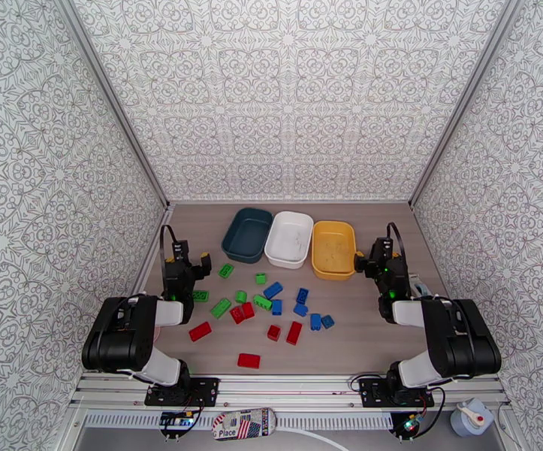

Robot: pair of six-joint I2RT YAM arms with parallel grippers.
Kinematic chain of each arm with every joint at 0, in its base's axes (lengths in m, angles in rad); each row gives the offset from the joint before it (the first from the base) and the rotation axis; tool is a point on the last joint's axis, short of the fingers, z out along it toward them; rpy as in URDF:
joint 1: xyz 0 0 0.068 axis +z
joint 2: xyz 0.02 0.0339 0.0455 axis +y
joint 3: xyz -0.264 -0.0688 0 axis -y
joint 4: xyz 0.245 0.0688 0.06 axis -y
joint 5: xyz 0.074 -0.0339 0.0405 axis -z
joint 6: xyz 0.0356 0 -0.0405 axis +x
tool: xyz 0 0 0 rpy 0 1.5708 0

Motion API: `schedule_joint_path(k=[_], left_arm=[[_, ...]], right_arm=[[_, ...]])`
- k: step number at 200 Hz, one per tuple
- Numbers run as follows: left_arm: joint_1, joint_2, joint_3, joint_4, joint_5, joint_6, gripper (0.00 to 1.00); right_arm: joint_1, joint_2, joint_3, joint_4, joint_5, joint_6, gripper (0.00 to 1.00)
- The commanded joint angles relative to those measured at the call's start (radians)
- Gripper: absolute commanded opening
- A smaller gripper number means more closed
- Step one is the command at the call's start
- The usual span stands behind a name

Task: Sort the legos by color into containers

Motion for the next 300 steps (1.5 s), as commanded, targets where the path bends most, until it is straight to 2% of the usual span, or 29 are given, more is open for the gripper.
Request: schedule_joint_path(k=[1,223,230,239,255,277,300], left_arm=[[-0.003,-0.003,0.016,-0.007,0.035,0.026,0.99],[0.017,-0.005,0.022,-0.024,0.073,0.015,0.99],[0.013,-0.011,0.019,-0.022,0.054,0.013,0.99],[-0.003,-0.034,0.021,-0.042,-0.026,0.003,0.99],[-0.036,-0.089,0.046,-0.133,-0.155,0.002,0.99],[-0.086,-0.186,0.122,-0.321,-0.205,0.044,0.99],[-0.125,-0.291,0.189,-0.459,-0.233,0.004,0.99]], right_arm=[[-0.002,-0.004,0.002,-0.006,-0.011,-0.017,0.99],[-0.003,-0.003,0.002,-0.006,-0.011,-0.017,0.99],[-0.002,-0.004,0.002,-0.004,-0.011,-0.016,0.99],[-0.003,-0.008,0.0,0.002,0.011,-0.009,0.99],[-0.003,-0.072,0.01,-0.075,0.107,0.028,0.99],[-0.002,-0.233,0.033,-0.236,0.178,0.047,0.99],[-0.003,-0.442,0.046,-0.392,0.235,0.109,0.99]])
